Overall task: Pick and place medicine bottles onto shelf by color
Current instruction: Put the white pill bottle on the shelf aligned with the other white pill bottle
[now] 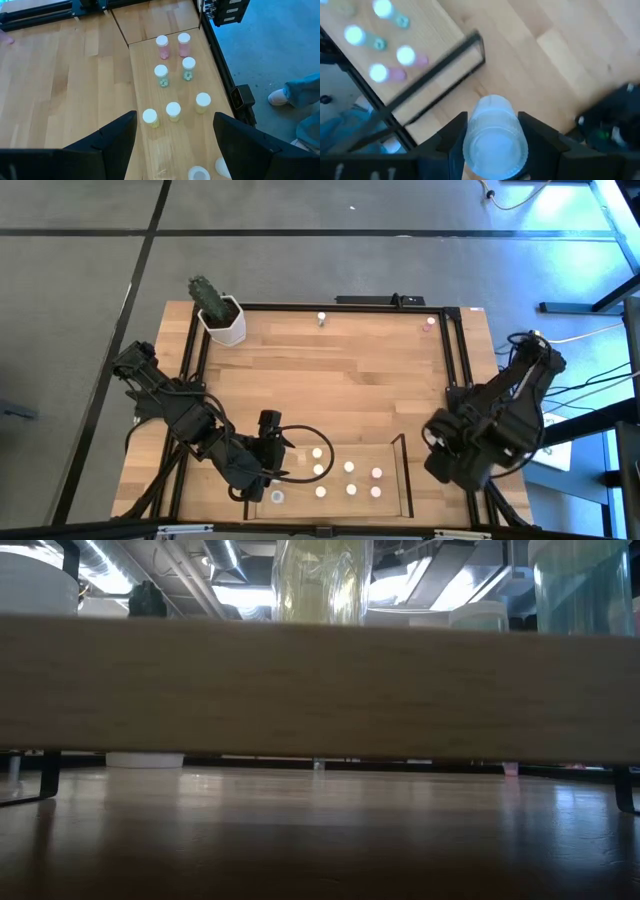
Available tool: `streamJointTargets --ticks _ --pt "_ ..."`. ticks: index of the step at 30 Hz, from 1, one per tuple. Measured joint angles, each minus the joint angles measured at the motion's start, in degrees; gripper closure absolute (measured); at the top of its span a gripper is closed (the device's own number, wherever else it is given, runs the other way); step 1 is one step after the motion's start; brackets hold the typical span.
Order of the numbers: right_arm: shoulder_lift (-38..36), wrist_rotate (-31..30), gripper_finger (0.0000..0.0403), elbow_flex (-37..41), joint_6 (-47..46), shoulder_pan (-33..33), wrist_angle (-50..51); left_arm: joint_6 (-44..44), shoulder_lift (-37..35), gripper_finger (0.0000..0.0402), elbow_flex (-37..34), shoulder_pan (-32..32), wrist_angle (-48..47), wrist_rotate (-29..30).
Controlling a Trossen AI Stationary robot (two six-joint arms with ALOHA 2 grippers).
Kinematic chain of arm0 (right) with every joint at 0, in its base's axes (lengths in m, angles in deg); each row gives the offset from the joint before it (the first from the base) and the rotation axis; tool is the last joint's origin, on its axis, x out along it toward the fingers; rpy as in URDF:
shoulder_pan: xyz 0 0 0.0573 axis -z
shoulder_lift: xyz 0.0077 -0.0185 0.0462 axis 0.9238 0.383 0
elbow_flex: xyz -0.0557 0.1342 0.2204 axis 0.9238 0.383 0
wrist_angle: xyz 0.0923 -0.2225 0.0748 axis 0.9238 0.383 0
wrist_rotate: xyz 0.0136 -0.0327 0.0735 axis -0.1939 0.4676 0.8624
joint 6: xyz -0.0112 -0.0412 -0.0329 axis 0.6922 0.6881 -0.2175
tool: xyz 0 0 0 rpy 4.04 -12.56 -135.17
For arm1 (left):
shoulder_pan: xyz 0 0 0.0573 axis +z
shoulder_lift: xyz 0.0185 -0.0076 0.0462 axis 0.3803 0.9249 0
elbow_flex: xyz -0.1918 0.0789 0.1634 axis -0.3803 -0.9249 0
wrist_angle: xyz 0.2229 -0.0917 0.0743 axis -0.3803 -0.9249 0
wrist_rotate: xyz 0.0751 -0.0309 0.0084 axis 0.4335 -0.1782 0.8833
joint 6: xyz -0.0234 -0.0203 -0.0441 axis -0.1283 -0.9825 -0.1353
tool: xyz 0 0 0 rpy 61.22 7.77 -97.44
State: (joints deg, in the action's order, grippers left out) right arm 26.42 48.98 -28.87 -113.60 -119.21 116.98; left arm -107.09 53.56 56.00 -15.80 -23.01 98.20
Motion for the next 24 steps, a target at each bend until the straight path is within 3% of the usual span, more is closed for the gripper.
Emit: streamJointTargets --ticks 9,12,17,24 --pt "0.0 -2.8 0.0244 -7.3 24.9 14.7 -0.7 0.0 0.0 0.0146 0.0 0.0 0.0 0.0" --pt "0.1 -3.1 0.0244 -7.6 35.2 20.8 -5.6 0.0 0.0 0.0146 0.0 0.0 0.0 0.0" --pt "2.4 2.1 0.0244 -6.8 50.2 30.4 -17.4 -1.9 0.0 0.0146 0.0 0.9 -0.1 1.7" --pt "10.1 5.1 0.0244 -6.7 62.5 38.7 -24.7 -15.4 0.0 0.0146 0.0 3.6 -1.5 6.2"
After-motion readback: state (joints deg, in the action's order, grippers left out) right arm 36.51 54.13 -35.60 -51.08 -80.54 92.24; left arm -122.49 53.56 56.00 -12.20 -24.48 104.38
